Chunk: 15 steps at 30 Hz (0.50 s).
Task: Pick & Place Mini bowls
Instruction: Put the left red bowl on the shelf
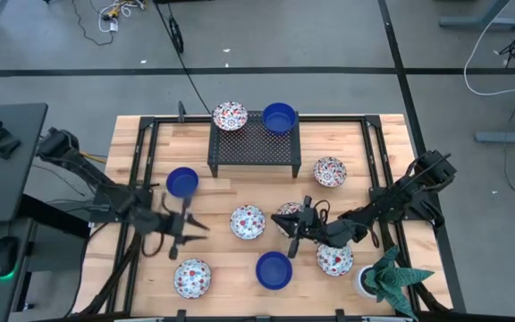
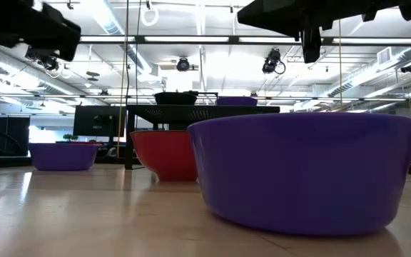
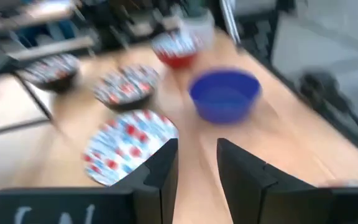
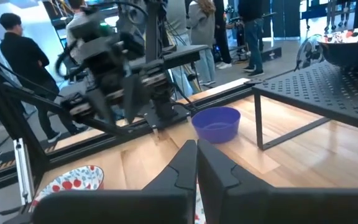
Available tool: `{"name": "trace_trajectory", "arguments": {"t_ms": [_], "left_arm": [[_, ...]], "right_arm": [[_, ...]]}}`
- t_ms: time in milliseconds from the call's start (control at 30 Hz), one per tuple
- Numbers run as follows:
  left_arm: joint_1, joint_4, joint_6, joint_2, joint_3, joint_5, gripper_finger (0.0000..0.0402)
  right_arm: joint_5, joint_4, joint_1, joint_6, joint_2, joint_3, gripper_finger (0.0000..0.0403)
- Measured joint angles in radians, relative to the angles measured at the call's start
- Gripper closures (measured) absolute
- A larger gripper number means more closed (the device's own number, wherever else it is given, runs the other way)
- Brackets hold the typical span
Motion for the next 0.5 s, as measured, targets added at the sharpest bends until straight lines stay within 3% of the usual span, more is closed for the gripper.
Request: {"name": "trace_trajectory", "arguments": {"t_ms": [300,400,500], "left_arm": [[-0.211,-0.623,-0.159,0.268,0.399,0.066,0.0287],[-0.257,-0.738,-0.216,0.334,0.521,0.143,0.0287],[-0.29,-0.754,-0.287,0.389,0.598,0.238,0.0287]], "right_arm": [[-0.002,-0.001,-0.003,-0.047,0.0,0.0,0.0387],[-0.002,-0.002,-0.013,-0.05,0.0,0.0,0.0387],[-0.002,-0.001,-0.027,-0.056,0.0,0.0,0.0387]]}}
